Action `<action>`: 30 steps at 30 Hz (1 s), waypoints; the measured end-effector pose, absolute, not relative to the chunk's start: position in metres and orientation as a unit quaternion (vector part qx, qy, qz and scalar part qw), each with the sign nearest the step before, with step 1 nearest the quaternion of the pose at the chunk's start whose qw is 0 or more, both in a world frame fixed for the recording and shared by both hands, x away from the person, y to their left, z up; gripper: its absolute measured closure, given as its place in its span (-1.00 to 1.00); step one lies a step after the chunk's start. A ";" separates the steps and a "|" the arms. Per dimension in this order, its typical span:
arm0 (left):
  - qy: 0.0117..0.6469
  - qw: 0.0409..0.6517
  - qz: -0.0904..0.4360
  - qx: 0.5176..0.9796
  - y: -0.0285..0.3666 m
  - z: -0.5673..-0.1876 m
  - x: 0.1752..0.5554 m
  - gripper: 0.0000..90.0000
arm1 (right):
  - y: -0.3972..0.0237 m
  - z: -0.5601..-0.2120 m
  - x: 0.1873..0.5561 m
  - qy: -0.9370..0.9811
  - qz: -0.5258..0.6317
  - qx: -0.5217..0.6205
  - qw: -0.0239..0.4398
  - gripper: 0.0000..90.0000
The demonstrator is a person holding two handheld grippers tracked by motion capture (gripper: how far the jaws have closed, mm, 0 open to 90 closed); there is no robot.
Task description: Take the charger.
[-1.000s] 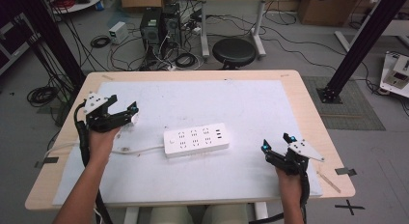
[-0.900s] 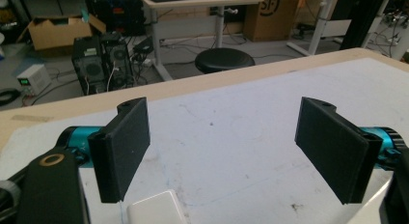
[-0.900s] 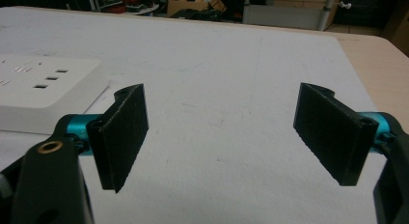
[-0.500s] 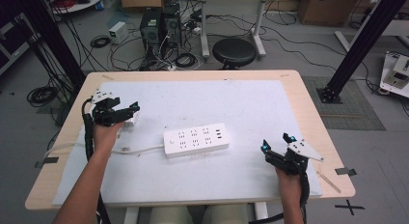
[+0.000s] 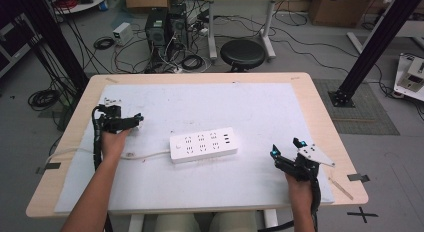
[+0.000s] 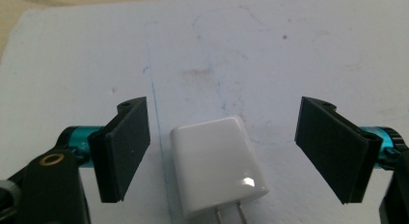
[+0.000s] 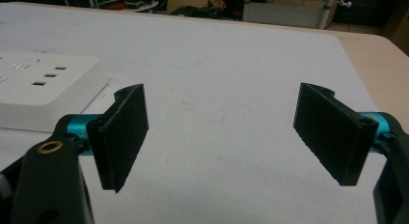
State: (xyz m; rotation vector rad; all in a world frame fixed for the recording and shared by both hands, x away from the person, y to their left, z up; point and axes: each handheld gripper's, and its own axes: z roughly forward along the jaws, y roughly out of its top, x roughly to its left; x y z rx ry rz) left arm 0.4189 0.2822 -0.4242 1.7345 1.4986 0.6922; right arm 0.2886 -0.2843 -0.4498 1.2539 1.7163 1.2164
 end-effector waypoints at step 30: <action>0.609 0.299 0.249 0.691 0.277 -0.448 0.429 -0.52 | -0.284 -0.450 0.289 0.661 0.465 0.483 0.336 -0.55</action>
